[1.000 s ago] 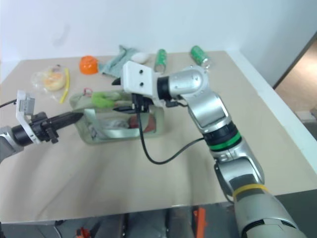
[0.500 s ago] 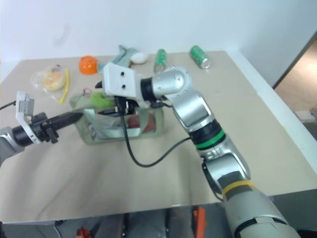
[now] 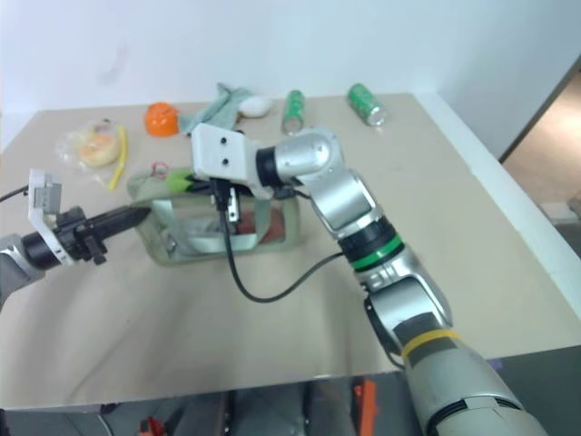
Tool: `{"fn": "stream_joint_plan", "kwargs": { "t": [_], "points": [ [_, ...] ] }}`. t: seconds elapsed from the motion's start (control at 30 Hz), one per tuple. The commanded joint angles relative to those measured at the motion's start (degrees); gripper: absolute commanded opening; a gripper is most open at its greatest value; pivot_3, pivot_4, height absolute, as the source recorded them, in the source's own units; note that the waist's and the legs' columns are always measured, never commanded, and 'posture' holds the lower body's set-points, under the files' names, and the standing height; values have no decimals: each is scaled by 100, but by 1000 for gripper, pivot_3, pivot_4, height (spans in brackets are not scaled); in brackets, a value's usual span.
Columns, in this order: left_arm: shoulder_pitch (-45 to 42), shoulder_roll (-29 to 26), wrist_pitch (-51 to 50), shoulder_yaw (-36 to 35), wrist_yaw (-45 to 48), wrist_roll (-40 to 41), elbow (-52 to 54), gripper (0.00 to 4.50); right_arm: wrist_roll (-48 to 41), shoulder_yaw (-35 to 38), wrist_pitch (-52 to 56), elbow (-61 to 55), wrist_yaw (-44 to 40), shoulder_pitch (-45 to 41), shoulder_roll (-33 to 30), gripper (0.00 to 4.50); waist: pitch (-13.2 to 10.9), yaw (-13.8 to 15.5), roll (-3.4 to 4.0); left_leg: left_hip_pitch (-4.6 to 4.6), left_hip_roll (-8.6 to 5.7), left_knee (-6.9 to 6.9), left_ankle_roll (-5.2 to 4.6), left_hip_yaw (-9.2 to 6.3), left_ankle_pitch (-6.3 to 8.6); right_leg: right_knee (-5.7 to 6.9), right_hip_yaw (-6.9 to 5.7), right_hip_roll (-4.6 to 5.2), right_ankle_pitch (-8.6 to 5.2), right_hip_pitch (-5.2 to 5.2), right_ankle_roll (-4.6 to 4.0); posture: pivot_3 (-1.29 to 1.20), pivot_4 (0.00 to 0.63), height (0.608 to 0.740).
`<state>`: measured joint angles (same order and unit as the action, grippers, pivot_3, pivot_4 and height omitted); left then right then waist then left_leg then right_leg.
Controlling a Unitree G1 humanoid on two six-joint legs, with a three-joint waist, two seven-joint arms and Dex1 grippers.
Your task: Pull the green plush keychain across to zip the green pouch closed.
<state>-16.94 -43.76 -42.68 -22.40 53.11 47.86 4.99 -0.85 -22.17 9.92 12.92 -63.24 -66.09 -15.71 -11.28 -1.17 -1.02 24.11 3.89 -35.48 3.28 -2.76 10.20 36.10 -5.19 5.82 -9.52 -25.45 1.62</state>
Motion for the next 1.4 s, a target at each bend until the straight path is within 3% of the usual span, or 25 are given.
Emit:
{"fn": "stream_joint_plan", "kwargs": {
  "t": [0.03,0.43,0.8,1.0,1.23,1.4],
  "points": [
    [25,-16,62,-65,89,32,-24,0,45,214,-98,224,182,-405,56,40,0,-2,1,0,0,0,0,0,0,0,0,0,0,0,0,0,150,740],
    [-145,45,184,99,212,-79,-312,0,10,834,-511,1917,745,-1882,15,40,-1,-3,1,1,0,9,0,0,0,0,-1,-1,-3,-4,-5,0,150,740],
    [-95,77,178,57,172,-27,-296,0,68,720,-839,2064,524,-1911,-65,40,-1,-6,1,4,0,10,0,0,0,0,0,-1,-2,-6,1,0,150,740],
    [-72,32,154,15,156,18,-303,0,-293,903,-1194,1558,-651,-1787,-875,40,-2,-3,1,8,0,10,0,-1,0,-3,0,-1,-4,-5,3,0,150,740],
    [-219,57,152,117,139,16,-398,0,-161,965,-1333,1643,-580,-1833,-1358,40,-3,-9,3,5,2,12,0,-1,0,1,1,-7,-3,-10,2,0,150,740],
    [-302,71,136,170,130,17,-433,0,-271,909,-1113,1213,-500,-1528,-1259,40,-3,-8,2,6,2,13,0,0,0,0,1,-7,-2,-10,5,0,150,740]
  ]
}}
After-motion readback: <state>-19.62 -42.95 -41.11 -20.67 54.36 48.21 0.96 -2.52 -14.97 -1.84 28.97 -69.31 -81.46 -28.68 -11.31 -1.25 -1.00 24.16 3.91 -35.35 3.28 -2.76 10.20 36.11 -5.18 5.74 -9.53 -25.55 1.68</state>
